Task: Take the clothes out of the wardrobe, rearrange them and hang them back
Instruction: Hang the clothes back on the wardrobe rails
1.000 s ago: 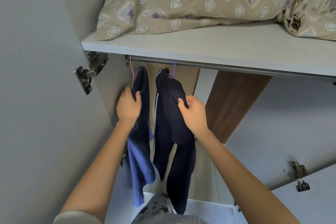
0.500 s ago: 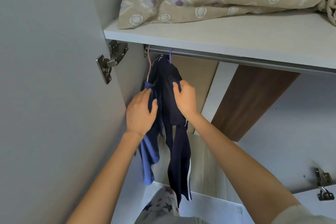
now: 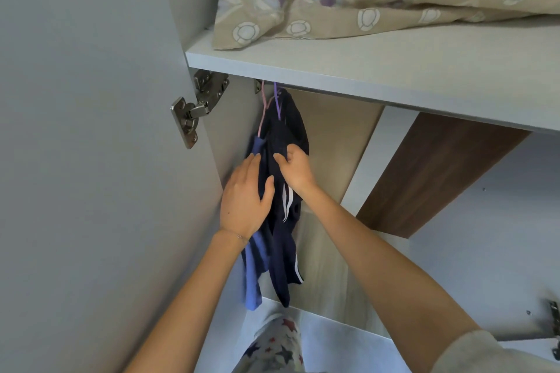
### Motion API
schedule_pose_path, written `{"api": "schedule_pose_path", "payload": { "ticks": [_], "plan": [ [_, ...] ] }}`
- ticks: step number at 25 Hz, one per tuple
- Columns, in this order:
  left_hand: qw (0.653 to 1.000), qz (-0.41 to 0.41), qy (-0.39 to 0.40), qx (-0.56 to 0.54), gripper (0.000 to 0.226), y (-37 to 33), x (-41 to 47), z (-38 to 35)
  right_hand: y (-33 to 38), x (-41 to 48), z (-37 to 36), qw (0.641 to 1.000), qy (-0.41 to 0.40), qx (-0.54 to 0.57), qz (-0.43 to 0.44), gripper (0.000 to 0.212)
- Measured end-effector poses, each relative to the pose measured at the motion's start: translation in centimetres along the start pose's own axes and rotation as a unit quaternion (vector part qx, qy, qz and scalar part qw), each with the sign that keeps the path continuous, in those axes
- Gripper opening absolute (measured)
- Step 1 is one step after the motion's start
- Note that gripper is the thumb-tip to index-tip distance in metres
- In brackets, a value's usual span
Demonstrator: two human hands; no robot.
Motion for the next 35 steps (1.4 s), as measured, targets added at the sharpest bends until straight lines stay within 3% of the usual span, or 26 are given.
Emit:
{"api": "schedule_pose_path", "payload": {
  "ticks": [4,7,8,11,15,21,29,35],
  "plan": [
    [1.0,0.017,0.02,-0.001,0.052,0.3,0.1,-0.5,-0.3,0.3,-1.2,0.998,0.039,0.013,-0.038,0.04],
    [0.999,0.022,0.043,0.009,0.051,0.0,0.0,-0.4,-0.5,-0.8,-0.6,0.995,0.071,0.027,-0.062,0.015],
    [0.998,0.02,0.051,0.013,0.051,-0.3,-0.3,-0.3,-0.7,-1.7,0.1,0.995,0.071,0.027,-0.07,0.015],
    [0.997,0.03,0.059,0.026,0.051,-1.4,-2.6,0.4,-2.0,-7.0,3.4,0.997,0.028,0.016,-0.067,0.035],
    [0.996,0.052,0.043,0.06,0.049,-4.4,-9.9,2.0,-4.2,-17.6,6.6,0.997,-0.013,-0.075,0.01,0.047],
    [0.988,0.125,0.026,0.092,0.048,-9.1,-24.6,8.9,-2.7,-31.9,7.5,0.978,0.022,-0.181,0.097,0.052],
    [0.976,0.185,-0.077,0.082,0.049,-10.7,-42.2,22.1,2.4,-49.7,-0.5,0.956,0.151,-0.187,0.167,0.05],
    [0.95,0.269,-0.079,0.136,0.045,-4.5,-57.5,32.1,5.2,-63.0,-11.8,0.93,0.222,-0.197,0.218,0.046]
  ]
}}
Point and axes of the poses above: each hand's wrist, its own x-axis towards the middle knuckle, its own z-axis out of the back of the hand, y = z × x, the point moved 6 cm from there along x, towards the middle knuckle, and after that the axes turned 11 degrees about -z, right-handed, at the moved point
